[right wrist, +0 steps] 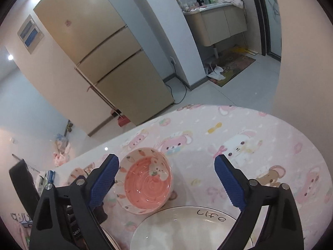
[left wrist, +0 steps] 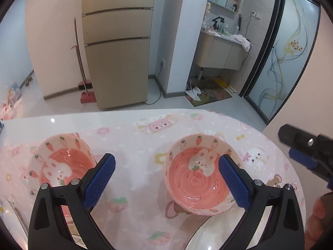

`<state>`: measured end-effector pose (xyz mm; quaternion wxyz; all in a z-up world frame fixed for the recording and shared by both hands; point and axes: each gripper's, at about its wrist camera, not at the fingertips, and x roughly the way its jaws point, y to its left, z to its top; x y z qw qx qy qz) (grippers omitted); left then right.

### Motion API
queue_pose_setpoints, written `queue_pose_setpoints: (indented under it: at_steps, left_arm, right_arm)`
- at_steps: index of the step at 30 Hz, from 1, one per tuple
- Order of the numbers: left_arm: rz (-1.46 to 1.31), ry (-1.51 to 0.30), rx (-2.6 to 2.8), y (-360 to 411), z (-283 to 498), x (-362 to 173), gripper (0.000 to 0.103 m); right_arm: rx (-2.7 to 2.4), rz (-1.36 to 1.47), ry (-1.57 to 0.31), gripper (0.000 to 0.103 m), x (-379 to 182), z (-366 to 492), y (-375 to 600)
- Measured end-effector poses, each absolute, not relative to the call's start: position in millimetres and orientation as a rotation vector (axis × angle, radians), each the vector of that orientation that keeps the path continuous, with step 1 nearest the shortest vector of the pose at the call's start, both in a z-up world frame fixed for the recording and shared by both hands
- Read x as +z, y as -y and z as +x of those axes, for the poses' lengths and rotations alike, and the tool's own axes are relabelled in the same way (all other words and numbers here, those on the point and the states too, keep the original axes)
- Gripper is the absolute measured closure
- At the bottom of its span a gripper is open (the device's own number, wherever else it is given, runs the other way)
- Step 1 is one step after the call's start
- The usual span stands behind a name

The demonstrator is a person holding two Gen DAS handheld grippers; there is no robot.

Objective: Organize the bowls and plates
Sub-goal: 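Withdraw both tools and move them toward the next pink bowls, then grip a pink bowl rim with the left tool while the right tool grips another pink bowl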

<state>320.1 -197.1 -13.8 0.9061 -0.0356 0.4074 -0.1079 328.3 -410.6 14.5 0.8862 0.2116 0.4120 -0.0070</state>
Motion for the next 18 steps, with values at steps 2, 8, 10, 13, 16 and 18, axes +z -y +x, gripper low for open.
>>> queue_pose_setpoints:
  at_steps: [2, 8, 10, 13, 16, 18]
  left_arm:
    - [-0.084, -0.851, -0.222, 194.8, 321.1, -16.5, 0.008]
    - [-0.106, -0.933, -0.24, 196.6, 333.0, -34.0, 0.034]
    - [-0.096, -0.95, -0.22, 197.1, 333.8, -40.0, 0.045]
    - [-0.121, -0.983, -0.248, 197.4, 334.4, -46.7, 0.058]
    - [-0.115, -0.992, -0.255, 201.5, 332.7, -49.8, 0.07]
    - [-0.084, -0.985, -0.261, 207.5, 330.6, -50.6, 0.073]
  right_arm:
    - [-0.011, 0.431, -0.866, 0.012, 9.0, 331.5, 408.7]
    - [0.057, 0.503, -0.949, 0.02, -21.9, 345.1, 408.8]
    - [0.058, 0.519, -0.971, 0.024, -32.2, 349.1, 409.5]
    - [0.05, 0.52, -1.001, 0.033, -43.8, 354.2, 406.6]
    - [0.05, 0.493, -1.021, 0.038, -51.0, 358.1, 401.3]
    - [0.054, 0.496, -1.038, 0.046, -55.6, 359.9, 400.4]
